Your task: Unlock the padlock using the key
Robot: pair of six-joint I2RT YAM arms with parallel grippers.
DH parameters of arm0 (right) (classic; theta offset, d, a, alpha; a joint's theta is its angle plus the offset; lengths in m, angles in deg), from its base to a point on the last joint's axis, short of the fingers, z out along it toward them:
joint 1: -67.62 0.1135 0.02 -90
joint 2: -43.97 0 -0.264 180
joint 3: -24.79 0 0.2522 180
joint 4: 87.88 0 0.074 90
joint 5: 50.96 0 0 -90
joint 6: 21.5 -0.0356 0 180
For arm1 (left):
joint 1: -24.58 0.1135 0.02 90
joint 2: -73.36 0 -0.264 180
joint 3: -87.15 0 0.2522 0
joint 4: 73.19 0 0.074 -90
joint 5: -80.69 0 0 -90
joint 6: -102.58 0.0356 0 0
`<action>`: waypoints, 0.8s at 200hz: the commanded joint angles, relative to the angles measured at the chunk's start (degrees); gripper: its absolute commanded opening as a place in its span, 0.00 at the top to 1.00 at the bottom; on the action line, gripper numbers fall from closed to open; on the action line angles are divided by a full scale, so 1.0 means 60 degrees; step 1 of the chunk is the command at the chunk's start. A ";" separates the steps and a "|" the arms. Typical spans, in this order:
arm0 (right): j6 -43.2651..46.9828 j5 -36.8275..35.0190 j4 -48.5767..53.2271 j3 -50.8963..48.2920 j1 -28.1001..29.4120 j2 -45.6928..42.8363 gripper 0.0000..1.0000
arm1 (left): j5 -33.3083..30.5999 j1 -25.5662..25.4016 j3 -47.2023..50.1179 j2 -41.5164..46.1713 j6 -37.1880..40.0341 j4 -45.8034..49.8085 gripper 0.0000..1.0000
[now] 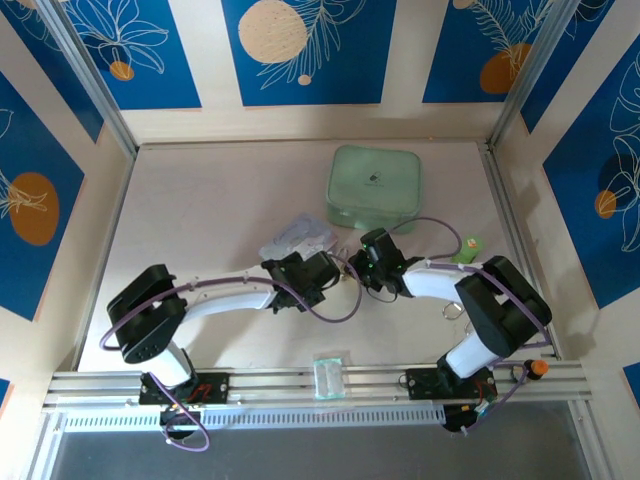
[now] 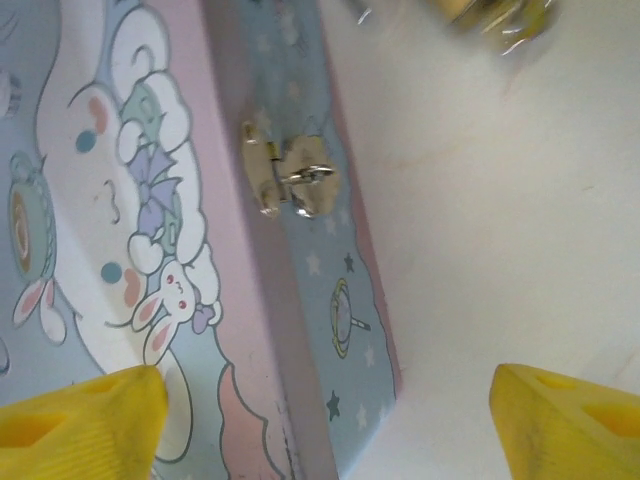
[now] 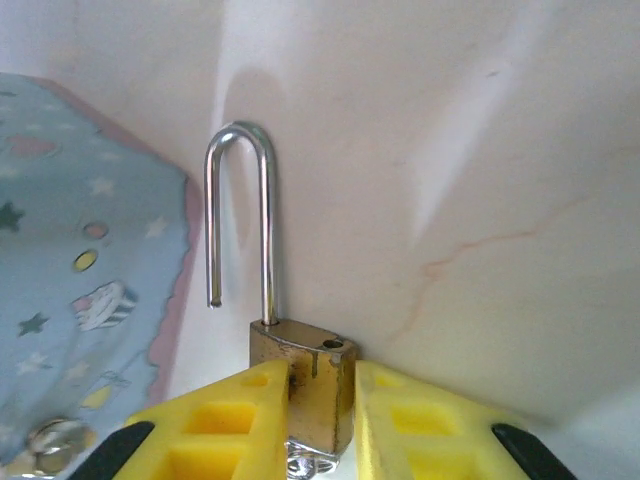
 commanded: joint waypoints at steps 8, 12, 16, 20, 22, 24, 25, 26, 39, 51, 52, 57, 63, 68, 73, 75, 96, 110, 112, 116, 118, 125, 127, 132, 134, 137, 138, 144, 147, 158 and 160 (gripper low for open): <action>0.1733 -0.0599 0.4064 0.0734 -0.0153 -0.0028 0.79 | -0.1142 0.0146 -0.0392 -0.0491 -0.1427 0.1285 0.12; 0.1895 -0.0698 0.4352 0.0864 -0.0173 0.0018 0.79 | -0.1188 0.0186 -0.0431 -0.0522 -0.1530 0.1323 0.12; 0.2051 -0.0796 0.4531 0.0953 -0.0168 0.0048 0.79 | -0.1254 0.0198 -0.0447 -0.0544 -0.1639 0.1328 0.12; 0.2197 -0.0880 0.4688 0.1018 -0.0181 0.0077 0.79 | -0.1352 0.0213 -0.0447 -0.0543 -0.1749 0.1341 0.12; 0.2258 -0.0903 0.4758 0.1059 -0.0187 0.0085 0.79 | -0.1388 0.0213 -0.0447 -0.0543 -0.1808 0.1339 0.12; 0.2298 -0.0938 0.4823 0.1084 -0.0196 0.0097 0.79 | -0.1430 0.0220 -0.0451 -0.0546 -0.1859 0.1338 0.12; 0.2315 -0.0954 0.4846 0.1095 -0.0199 0.0099 0.79 | -0.1447 0.0217 -0.0444 -0.0544 -0.1877 0.1333 0.12; 0.2331 -0.0962 0.4865 0.1101 -0.0201 0.0101 0.79 | -0.1470 0.0222 -0.0441 -0.0543 -0.1901 0.1338 0.12; 0.2523 -0.1011 0.5110 0.1205 -0.0229 0.0102 0.79 | -0.1643 0.0283 -0.0423 -0.0540 -0.2172 0.1408 0.12; 0.2593 -0.1005 0.5284 0.1299 -0.0248 0.0088 0.79 | -0.1823 0.0391 -0.0422 -0.0543 -0.2305 0.1497 0.12; 0.2601 -0.1002 0.5297 0.1306 -0.0248 0.0080 0.79 | -0.1834 0.0397 -0.0423 -0.0550 -0.2305 0.1500 0.12; 0.2623 -0.1035 0.5367 0.1333 -0.0247 0.0065 0.79 | -0.1889 0.0462 -0.0423 -0.0557 -0.2306 0.1505 0.12; 0.2657 -0.1098 0.5459 0.1348 -0.0240 0.0047 0.79 | -0.1976 0.0541 -0.0380 -0.0550 -0.2274 0.1441 0.11; 0.2706 -0.1187 0.5523 0.1354 -0.0230 0.0019 0.79 | -0.2011 0.0604 -0.0300 -0.0526 -0.2144 0.1279 0.11; 0.2751 -0.1325 0.5632 0.1372 -0.0218 0.0000 0.79 | -0.1970 0.0676 -0.0232 -0.0462 -0.1983 0.1117 0.11; 0.2777 -0.1392 0.5683 0.1371 -0.0207 -0.0004 0.79 | -0.1934 0.0699 -0.0203 -0.0438 -0.1925 0.1063 0.11; 0.2931 -0.1652 0.5987 0.1370 -0.0261 -0.0208 0.79 | -0.1848 0.0975 -0.0018 -0.0188 -0.1541 0.0748 0.11; 0.2972 -0.1634 0.6081 0.1362 -0.0248 -0.0362 0.79 | -0.1857 0.1200 0.0056 -0.0062 -0.1382 0.0684 0.10; 0.2979 -0.1630 0.6084 0.1357 -0.0247 -0.0384 0.79 | -0.1866 0.1236 0.0067 -0.0034 -0.1361 0.0684 0.10; 0.2976 -0.1597 0.6094 0.1348 -0.0247 -0.0430 0.79 | -0.1904 0.1297 0.0099 -0.0004 -0.1330 0.0684 0.10; 0.2976 -0.1591 0.6098 0.1339 -0.0236 -0.0456 0.79 | -0.1940 0.1326 0.0114 0.0013 -0.1315 0.0684 0.10; 0.3001 -0.1557 0.6114 0.1319 -0.0233 -0.0518 0.78 | -0.2014 0.1423 0.0172 0.0068 -0.1282 0.0681 0.10; 0.3004 -0.1556 0.6125 0.1306 -0.0225 -0.0544 0.78 | -0.2026 0.1453 0.0195 0.0093 -0.1270 0.0683 0.10; 0.3027 -0.1576 0.6161 0.1289 -0.0218 -0.0581 0.78 | -0.2060 0.1523 0.0245 0.0139 -0.1266 0.0684 0.10; 0.3033 -0.1601 0.6185 0.1280 -0.0218 -0.0604 0.78 | -0.2067 0.1559 0.0279 0.0177 -0.1266 0.0684 0.10; 0.3034 -0.1607 0.6206 0.1268 -0.0218 -0.0633 0.78 | -0.2070 0.1615 0.0324 0.0227 -0.1277 0.0684 0.10; 0.3034 -0.1610 0.6211 0.1260 -0.0211 -0.0647 0.78 | -0.2074 0.1632 0.0339 0.0245 -0.1278 0.0684 0.10; 0.3056 -0.1639 0.6256 0.1224 -0.0218 -0.0719 0.77 | -0.2068 0.1728 0.0429 0.0332 -0.1304 0.0663 0.10; 0.3070 -0.1643 0.6268 0.1209 -0.0225 -0.0752 0.77 | -0.2065 0.1787 0.0471 0.0380 -0.1298 0.0632 0.10; 0.3118 -0.1615 0.6241 0.1114 -0.0247 -0.0897 0.76 | -0.1956 0.1942 0.0610 0.0533 -0.1220 0.0468 0.10; 0.3132 -0.1614 0.6227 0.1098 -0.0247 -0.0932 0.76 | -0.1913 0.1960 0.0626 0.0558 -0.1199 0.0436 0.09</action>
